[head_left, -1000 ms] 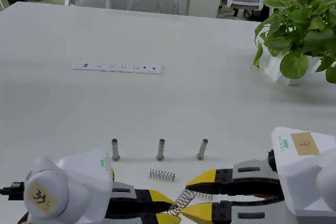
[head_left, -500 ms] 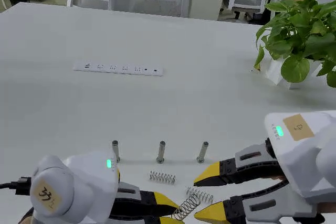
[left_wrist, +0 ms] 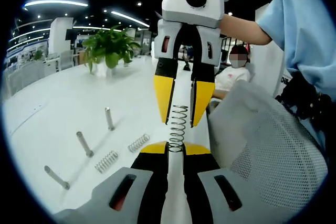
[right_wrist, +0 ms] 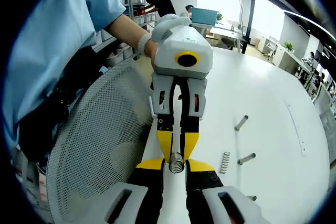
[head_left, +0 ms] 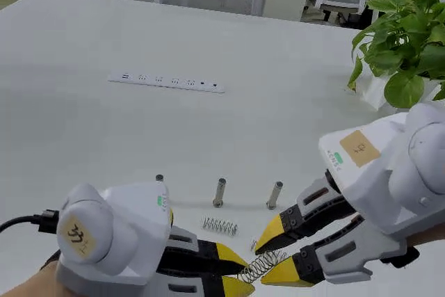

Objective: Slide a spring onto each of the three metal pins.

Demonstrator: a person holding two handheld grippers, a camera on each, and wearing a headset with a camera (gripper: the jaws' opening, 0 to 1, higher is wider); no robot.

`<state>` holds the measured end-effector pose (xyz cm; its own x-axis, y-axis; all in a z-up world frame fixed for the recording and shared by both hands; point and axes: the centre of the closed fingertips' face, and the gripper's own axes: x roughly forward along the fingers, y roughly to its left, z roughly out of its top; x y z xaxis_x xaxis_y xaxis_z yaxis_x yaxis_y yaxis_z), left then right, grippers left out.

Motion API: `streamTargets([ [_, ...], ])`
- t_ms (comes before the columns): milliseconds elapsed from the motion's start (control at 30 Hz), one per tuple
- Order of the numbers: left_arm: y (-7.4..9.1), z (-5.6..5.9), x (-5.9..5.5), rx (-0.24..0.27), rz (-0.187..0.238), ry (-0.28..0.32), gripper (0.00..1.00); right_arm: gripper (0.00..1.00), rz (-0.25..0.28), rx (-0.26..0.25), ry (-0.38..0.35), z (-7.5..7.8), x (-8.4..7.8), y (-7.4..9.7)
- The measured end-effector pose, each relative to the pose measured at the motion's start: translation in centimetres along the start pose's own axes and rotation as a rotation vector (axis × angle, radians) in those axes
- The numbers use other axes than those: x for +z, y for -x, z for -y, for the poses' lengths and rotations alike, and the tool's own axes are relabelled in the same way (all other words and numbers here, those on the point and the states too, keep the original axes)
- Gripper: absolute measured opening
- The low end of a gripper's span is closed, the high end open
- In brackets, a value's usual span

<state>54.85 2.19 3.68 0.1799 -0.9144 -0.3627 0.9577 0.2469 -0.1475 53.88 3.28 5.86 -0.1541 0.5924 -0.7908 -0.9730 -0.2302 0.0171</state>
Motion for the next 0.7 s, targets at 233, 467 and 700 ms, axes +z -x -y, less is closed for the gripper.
streamTargets([
  [233, -0.09, -0.02, 0.18, 0.002, 0.010, 0.001, 0.06, 0.10, -0.025, 0.028, 0.021, -0.09, -0.01, -0.13],
  [467, -0.28, 0.07, 0.39, 0.003, 0.023, 0.005, 0.06, 0.09, -0.042, 0.044, 0.027, -0.20, -0.21, -0.36],
  [700, -0.38, 0.15, 0.42, 0.006, 0.036, 0.019, 0.06, 0.07, -0.053, 0.053, 0.025, -0.18, -0.32, -0.49],
])
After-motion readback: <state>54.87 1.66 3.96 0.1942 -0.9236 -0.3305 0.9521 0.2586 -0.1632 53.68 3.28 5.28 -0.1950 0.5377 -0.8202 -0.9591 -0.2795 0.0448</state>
